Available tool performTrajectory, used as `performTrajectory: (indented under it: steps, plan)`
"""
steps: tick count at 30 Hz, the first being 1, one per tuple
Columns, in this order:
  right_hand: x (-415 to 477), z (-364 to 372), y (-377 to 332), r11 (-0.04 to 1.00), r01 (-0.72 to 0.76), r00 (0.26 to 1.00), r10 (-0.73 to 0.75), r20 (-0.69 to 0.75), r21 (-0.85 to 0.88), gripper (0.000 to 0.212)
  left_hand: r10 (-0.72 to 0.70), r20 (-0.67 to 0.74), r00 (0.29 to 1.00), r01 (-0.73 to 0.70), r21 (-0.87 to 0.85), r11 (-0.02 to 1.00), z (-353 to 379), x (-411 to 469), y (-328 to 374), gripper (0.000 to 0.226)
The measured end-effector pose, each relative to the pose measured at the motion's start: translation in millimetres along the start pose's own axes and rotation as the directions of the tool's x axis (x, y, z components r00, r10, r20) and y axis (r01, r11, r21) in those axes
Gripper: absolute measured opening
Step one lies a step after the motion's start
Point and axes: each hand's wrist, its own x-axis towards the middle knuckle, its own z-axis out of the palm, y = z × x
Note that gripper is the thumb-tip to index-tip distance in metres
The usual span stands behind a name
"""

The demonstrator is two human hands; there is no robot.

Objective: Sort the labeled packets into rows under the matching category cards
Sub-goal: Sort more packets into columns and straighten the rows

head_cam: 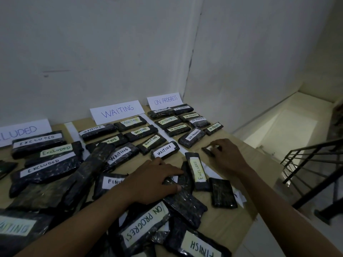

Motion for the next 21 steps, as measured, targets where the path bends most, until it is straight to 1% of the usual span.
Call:
performTrajectory:
  steps: [2, 4, 6, 7, 8, 9, 10, 12, 13, 15, 17, 19, 21]
  plan:
    - [-7, -1, -5, 0.999, 0.045, 0.998, -0.046, 0.036, 0.014, 0.017, -0.018, 0.005, 1.0, 0.018, -0.008, 1.0, 1, 0, -3, 0.051]
    - [-14, 0, -10, 0.996, 0.091, 0.995, -0.091, 0.045, -0.004, 0.021, -0.039, 0.001, 0.999, 0.039, -0.018, 0.999, 3, 0, -7, 0.053]
    - [-22, 0, -17, 0.997, 0.08, 0.996, -0.081, -0.038, -0.012, 0.034, -0.039, -0.004, 0.999, 0.039, -0.024, 0.999, 3, 0, -8, 0.053]
    - [-27, -1, -24, 0.997, 0.069, 0.994, -0.067, -0.082, 0.022, 0.038, -0.033, -0.014, 0.999, 0.032, -0.032, 0.999, 3, -1, -7, 0.053]
    - [-33, -4, -33, 0.995, 0.059, 0.994, -0.052, -0.091, 0.075, 0.041, -0.03, -0.023, 0.999, 0.029, -0.042, 0.999, 1, -1, -5, 0.052]
    - [-38, -6, -42, 0.992, 0.034, 0.998, -0.028, -0.05, 0.122, 0.046, -0.025, -0.031, 0.999, 0.023, -0.049, 0.999, -1, -1, -5, 0.051]
    - [-43, -8, -51, 0.99, -0.002, 1.0, -0.002, 0.03, 0.141, 0.055, -0.026, -0.028, 0.999, 0.024, -0.059, 0.998, -2, -2, -4, 0.051]
    - [-49, -8, -62, 0.988, -0.063, 0.985, 0.039, 0.17, 0.139, 0.075, -0.035, -0.019, 0.999, 0.033, -0.086, 0.996, -6, -3, -2, 0.05]
    - [-50, -6, -64, 0.982, -0.091, 0.979, 0.057, 0.197, 0.168, 0.08, -0.037, -0.016, 0.999, 0.035, -0.102, 0.994, -7, -4, -3, 0.05]
    - [-52, -5, -63, 0.937, -0.18, 0.975, 0.13, 0.182, 0.299, 0.079, -0.044, 0.005, 0.999, 0.044, -0.122, 0.992, -11, -5, -1, 0.049]
    - [-54, -8, -59, 0.83, -0.251, 0.968, 0.2, 0.155, 0.498, 0.072, -0.05, 0.042, 0.998, 0.054, -0.109, 0.993, -13, -4, 1, 0.048]
    - [-60, -12, -54, 0.726, -0.255, 0.965, 0.231, 0.123, 0.639, 0.065, -0.084, 0.073, 0.994, 0.091, -0.098, 0.991, -16, -1, 9, 0.043]
    - [-71, -17, -47, 0.672, -0.222, 0.963, 0.263, 0.053, 0.707, 0.056, -0.133, 0.078, 0.988, 0.138, -0.064, 0.988, -19, 6, 21, 0.039]
